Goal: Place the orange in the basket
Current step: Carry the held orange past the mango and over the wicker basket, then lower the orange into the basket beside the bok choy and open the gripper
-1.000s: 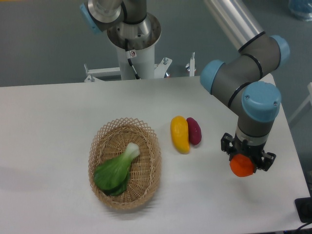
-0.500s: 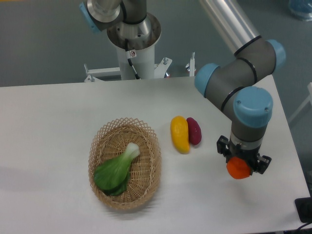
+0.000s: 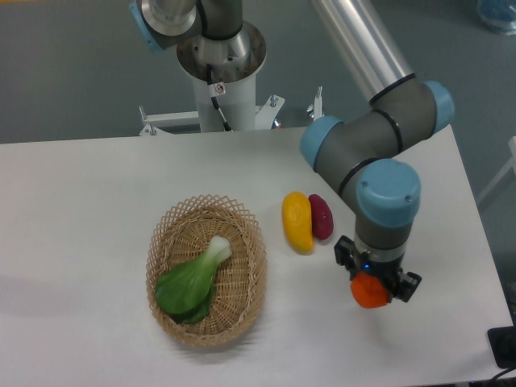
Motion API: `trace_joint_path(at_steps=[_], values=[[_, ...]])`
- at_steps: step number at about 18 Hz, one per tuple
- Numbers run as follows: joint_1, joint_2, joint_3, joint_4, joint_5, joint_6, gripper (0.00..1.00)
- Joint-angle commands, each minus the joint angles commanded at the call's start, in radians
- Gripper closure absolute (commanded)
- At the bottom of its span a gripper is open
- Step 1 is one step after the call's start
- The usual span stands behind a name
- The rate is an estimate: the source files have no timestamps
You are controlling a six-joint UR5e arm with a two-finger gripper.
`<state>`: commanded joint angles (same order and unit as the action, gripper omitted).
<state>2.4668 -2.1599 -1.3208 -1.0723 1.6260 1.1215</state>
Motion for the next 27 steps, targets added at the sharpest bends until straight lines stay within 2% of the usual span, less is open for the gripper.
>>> trace_joint_path(at_steps=[6, 16, 20, 25, 27], values=[[-0.109, 0.012, -0.029, 0.002, -0.006, -0.178, 0.36], [-0.250, 0.009, -0.063, -0.005, -0.003, -0.246, 0.31], [-0.279, -0.002, -0.064, -0.002, -0.002, -0.267, 0.31], [-0.299, -0.008, -0.071, 0.005, 0.011, -0.266, 0.22], [-0.299, -0.009, -0.074, 0.005, 0.011, -0.266, 0.16]])
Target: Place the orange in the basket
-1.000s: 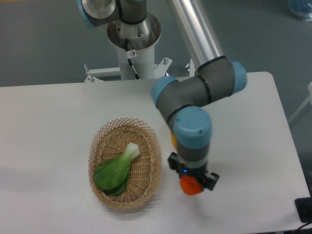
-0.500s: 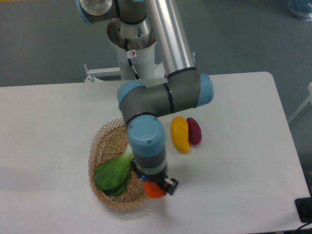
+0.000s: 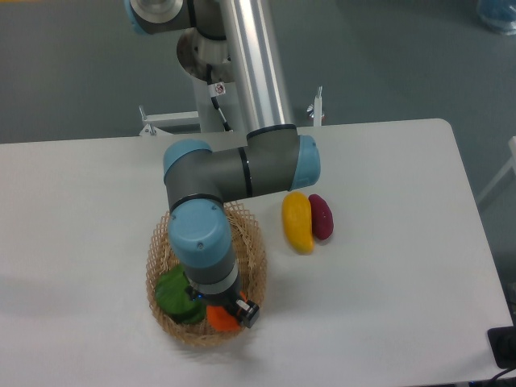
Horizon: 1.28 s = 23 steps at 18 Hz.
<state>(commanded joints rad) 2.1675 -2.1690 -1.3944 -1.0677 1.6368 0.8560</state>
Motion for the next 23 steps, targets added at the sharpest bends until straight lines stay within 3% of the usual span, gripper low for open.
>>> trace_joint_path(at_steps=[3, 9, 13, 18, 21, 23], values=[[-0.002, 0.000, 0.000, 0.002, -0.002, 0.002, 0.08], [-0.002, -0.005, 0.009, 0.008, -0.002, 0.008, 0.07], [0.015, 0.000, 0.015, 0.051, -0.003, 0.003, 0.00], [0.112, 0.054, 0.006, 0.055, -0.020, -0.043, 0.00], [0.187, 0.069, -0.012, 0.130, -0.025, -0.078, 0.00], [0.242, 0.103, -0.046, 0.147, -0.028, -0.052, 0.00]])
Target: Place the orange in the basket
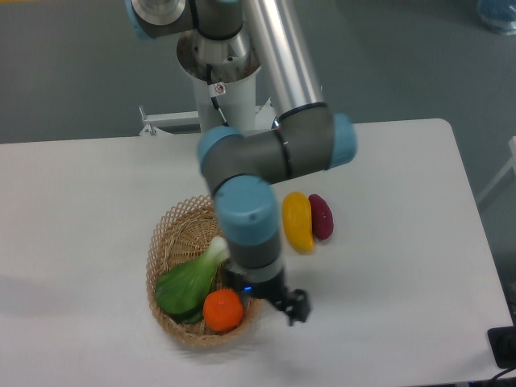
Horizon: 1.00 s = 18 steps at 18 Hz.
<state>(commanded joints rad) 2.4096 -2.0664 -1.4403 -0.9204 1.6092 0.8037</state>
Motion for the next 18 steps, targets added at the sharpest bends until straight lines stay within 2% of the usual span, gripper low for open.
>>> trace_joint_path(at_steps=[2, 9, 14, 18], values=[[0.045, 0.022, -0.026, 0.000, -0.020, 0.049, 0.00], [0.201, 0.115, -0.149, -0.002, -0.222, 0.140, 0.00], [0.276, 0.130, -0.198, -0.017, -0.215, 0.380, 0.00], [0.283, 0.124, -0.183, -0.057, -0.076, 0.503, 0.00]])
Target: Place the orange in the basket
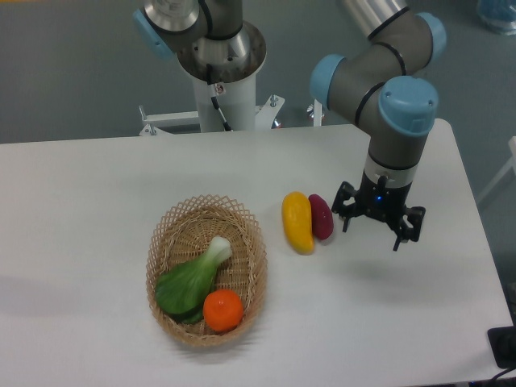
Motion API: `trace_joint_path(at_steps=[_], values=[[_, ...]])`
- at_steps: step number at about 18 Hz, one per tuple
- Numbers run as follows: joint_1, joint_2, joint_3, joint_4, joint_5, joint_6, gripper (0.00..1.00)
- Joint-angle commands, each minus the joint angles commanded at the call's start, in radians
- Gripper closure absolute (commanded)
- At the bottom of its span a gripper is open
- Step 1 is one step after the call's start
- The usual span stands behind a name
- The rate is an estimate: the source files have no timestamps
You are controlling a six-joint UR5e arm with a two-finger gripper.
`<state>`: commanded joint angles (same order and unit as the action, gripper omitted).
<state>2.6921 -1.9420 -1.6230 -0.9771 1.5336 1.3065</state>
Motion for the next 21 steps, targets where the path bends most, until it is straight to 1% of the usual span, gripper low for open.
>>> trace_joint_path(at_steps=[2, 7, 10, 21], values=[[0.000, 0.000, 0.000, -0.006, 0.011, 0.037, 0.00], [-0.006, 0.000, 0.011, -0.005, 0.006, 0.039, 0.00], [-0.011, 0.002, -0.015, 0.012, 0.011, 0.037, 0.00], [-0.012, 0.000, -0.020, 0.014, 0.013, 0.028, 0.00]])
